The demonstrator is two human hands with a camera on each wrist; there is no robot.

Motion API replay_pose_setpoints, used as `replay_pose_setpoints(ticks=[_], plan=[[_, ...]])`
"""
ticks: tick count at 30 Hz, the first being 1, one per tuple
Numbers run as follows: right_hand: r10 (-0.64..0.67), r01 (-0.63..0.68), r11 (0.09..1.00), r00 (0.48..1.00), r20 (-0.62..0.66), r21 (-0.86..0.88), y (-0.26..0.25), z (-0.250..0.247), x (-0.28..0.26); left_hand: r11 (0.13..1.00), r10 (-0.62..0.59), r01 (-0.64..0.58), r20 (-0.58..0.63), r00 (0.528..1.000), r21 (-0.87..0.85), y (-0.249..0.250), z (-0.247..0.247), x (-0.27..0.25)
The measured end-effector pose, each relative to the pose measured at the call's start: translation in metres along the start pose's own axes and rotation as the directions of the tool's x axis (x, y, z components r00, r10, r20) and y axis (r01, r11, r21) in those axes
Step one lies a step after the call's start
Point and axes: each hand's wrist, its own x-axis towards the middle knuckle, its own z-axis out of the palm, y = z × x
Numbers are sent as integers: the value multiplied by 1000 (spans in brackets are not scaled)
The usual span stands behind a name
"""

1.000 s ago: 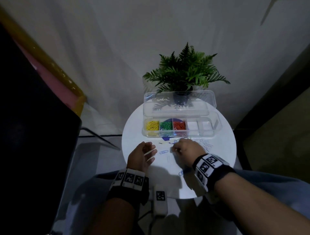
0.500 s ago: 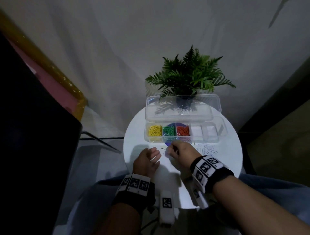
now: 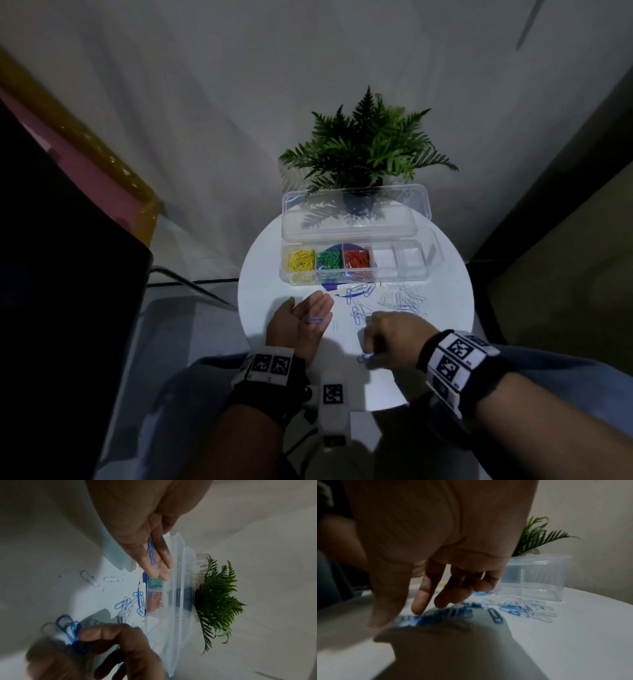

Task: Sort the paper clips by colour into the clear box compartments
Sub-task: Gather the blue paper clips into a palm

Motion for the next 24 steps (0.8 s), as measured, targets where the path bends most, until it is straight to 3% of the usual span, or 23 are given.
replay_pose_setpoints(ticks=[3,15,24], plan=[[-21,21,995,1000,-1,-100,5,11,6,1000,6,-6,6,1000,1,-1,-1,-2],[42,-21,979,994,-102,205,10,11,16,998,29,-29,18,999,47,0,-7,-1],[54,-57,998,992,-116,-24,-3,10,26,994,28,-29,12,1000,101,-1,-11,1]])
